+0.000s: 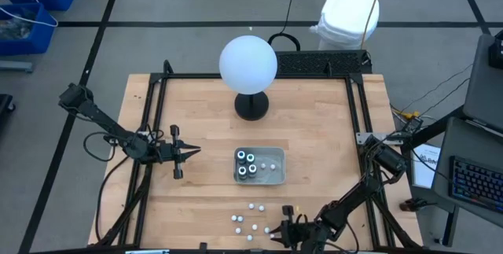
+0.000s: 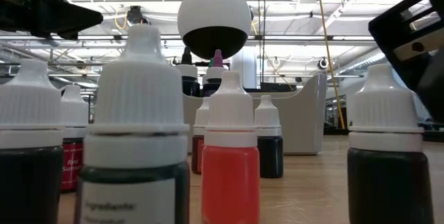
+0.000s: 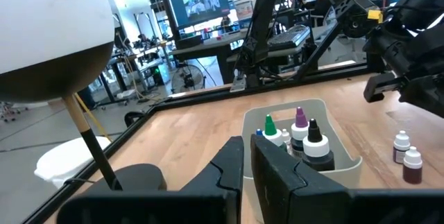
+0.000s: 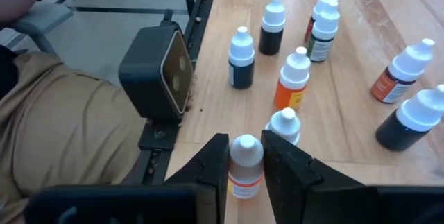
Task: Pick & Place food coloring
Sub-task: Put the small orange food coloring bottle into the gray bin
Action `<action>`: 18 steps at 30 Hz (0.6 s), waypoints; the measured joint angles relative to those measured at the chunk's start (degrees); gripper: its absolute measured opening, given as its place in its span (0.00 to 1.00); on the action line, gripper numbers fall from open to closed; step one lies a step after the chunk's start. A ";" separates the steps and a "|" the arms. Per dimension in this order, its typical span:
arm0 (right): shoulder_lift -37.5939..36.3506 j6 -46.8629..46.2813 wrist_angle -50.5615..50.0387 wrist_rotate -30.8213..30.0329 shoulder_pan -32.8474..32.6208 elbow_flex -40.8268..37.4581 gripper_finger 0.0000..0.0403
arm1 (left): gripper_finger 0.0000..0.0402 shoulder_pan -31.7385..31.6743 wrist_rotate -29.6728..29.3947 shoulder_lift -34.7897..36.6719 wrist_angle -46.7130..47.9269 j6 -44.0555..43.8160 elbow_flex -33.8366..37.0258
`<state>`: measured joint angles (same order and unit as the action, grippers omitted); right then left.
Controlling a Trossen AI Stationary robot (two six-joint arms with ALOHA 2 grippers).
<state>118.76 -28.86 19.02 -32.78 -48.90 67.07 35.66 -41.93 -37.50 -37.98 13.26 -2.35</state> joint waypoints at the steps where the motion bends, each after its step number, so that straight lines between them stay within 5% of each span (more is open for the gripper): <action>1: 0.00 -0.01 0.00 0.03 -0.01 0.00 0.16 | 0.09 0.00 0.00 0.01 0.00 0.00 0.00; 18: 0.00 -1.09 0.04 0.01 -0.02 0.00 0.17 | 0.09 0.01 0.00 0.02 0.00 -0.14 0.00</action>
<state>118.76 -29.95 19.06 -32.77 -48.93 67.07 35.67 -41.93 -37.47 -37.98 13.12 -2.35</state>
